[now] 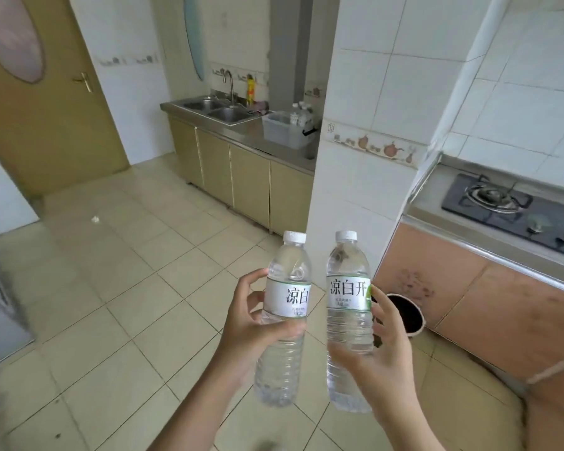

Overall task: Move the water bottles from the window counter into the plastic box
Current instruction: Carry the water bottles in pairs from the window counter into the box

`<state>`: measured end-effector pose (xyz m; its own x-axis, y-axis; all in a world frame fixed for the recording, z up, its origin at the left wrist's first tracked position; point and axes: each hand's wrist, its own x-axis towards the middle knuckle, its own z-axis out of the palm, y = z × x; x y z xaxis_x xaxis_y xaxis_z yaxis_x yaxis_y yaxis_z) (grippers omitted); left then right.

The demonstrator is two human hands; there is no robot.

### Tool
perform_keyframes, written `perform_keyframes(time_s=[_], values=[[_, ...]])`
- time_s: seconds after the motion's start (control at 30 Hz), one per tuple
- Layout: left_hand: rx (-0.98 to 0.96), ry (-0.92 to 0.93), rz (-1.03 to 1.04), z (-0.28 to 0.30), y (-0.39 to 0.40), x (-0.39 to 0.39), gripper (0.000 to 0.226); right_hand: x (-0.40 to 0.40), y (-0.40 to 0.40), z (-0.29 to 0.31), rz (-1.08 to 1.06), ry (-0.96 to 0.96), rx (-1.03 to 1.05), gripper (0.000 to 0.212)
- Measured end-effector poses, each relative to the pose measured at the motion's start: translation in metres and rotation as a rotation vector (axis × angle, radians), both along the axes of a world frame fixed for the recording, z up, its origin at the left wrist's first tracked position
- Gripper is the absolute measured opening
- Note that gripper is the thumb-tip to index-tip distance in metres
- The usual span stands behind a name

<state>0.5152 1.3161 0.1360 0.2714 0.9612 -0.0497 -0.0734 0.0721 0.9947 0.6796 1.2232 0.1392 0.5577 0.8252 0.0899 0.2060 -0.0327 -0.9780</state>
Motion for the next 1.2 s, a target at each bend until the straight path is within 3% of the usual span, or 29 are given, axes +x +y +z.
perform_keyframes(time_s=[1.2], values=[[-0.013, 0.003, 0.032, 0.004, 0.720, 0.110, 0.094, 0.118, 0.723, 0.007, 0.072, -0.024, 0.009, 0.095]])
